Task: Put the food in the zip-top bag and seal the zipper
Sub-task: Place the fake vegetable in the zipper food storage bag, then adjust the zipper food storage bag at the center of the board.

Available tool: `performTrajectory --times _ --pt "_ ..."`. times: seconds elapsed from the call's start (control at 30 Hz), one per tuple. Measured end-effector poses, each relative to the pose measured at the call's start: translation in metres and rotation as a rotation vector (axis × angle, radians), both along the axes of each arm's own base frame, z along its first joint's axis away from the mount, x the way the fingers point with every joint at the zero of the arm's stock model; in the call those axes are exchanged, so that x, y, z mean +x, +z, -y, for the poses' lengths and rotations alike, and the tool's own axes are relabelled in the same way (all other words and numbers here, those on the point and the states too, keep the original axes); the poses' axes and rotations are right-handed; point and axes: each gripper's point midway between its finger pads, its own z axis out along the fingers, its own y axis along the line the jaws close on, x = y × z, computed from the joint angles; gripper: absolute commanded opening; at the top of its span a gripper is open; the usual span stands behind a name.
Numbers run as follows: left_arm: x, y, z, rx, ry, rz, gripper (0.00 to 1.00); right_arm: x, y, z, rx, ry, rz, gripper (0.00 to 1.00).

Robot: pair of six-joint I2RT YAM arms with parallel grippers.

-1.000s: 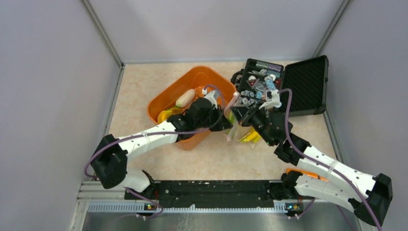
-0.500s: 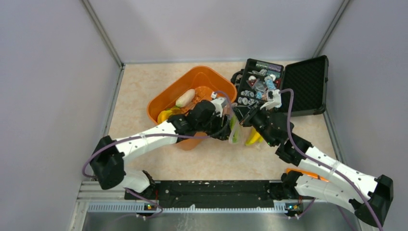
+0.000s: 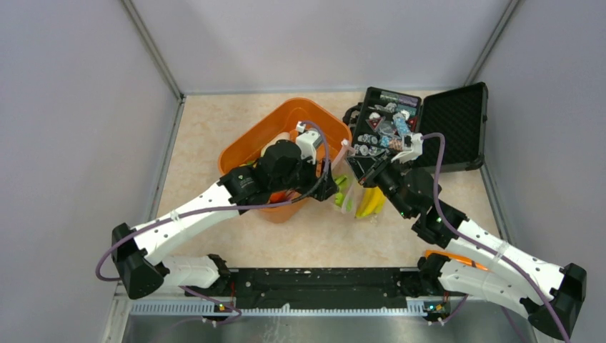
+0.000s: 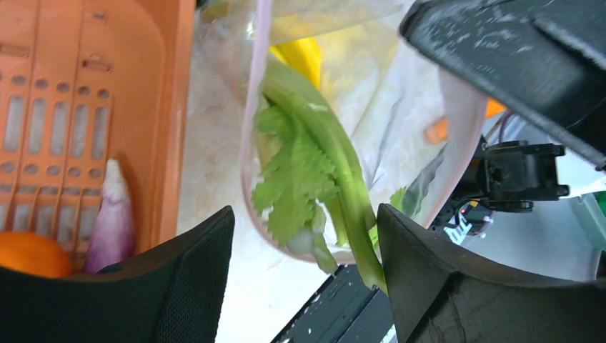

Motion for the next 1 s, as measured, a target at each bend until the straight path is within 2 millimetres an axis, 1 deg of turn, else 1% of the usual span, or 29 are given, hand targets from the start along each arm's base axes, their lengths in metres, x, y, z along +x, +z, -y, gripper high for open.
performTrajectory --times 0.07,0.1,0.2,0.33,0.4,0.47,0.6,0.63,0.7,0.73,0.8,0.83,0.87,0.9,1.0 --pt "-0.001 -0.002 -0.008 0.022 0.018 -0.001 0.75 0.0 0.0 0.0 0.0 -0.001 0.0 0.0" --pt "-0.002 0.001 -0.012 0.025 0.028 0.004 0.75 0.0 0.0 0.0 0.0 -0.002 0.0 0.0" --pt "-0.006 0.017 -0.022 -0.008 0.045 0.039 0.71 0.0 0.0 0.0 0.0 -0.003 0.0 0.0" --pt "-0.011 0.032 -0.03 -0.059 0.048 0.074 0.74 0.0 0.0 0.0 0.0 -0.003 0.0 0.0" --pt "-0.012 0.03 -0.031 -0.068 0.052 0.072 0.75 0.0 0.0 0.0 0.0 -0.002 0.0 0.0" --pt "-0.013 0.022 -0.032 -0.058 0.055 0.056 0.74 0.0 0.0 0.0 0.0 -0.002 0.0 0.0" --pt "-0.018 0.012 -0.029 -0.049 0.043 0.015 0.71 0.001 -0.001 0.0 -0.005 -0.002 -0.002 0.0" --pt "-0.019 0.01 -0.028 -0.052 0.037 0.002 0.72 0.001 -0.002 -0.001 -0.008 -0.002 -0.003 0.0" --pt "-0.025 0.003 -0.027 -0.055 0.025 -0.033 0.78 0.002 -0.004 -0.002 -0.015 0.001 -0.006 0.0" --pt "-0.027 -0.001 -0.026 -0.058 0.019 -0.051 0.78 0.002 -0.005 -0.003 -0.017 0.003 -0.007 0.0" --pt "-0.034 -0.007 -0.023 -0.078 -0.003 -0.079 0.76 0.003 -0.006 -0.004 -0.022 0.004 -0.008 0.0" --pt "-0.038 -0.009 -0.023 -0.087 -0.014 -0.09 0.73 0.003 -0.007 -0.004 -0.023 0.004 -0.009 0.0" --pt "-0.04 -0.009 -0.023 -0.095 -0.021 -0.093 0.69 0.003 -0.007 -0.004 -0.023 0.004 -0.009 0.0" --pt "-0.042 -0.007 -0.024 -0.107 -0.029 -0.089 0.67 0.003 -0.006 -0.004 -0.022 0.005 -0.008 0.0" --pt "-0.044 0.007 -0.027 -0.159 -0.026 -0.059 0.63 0.003 -0.006 -0.004 -0.021 0.005 -0.007 0.0"
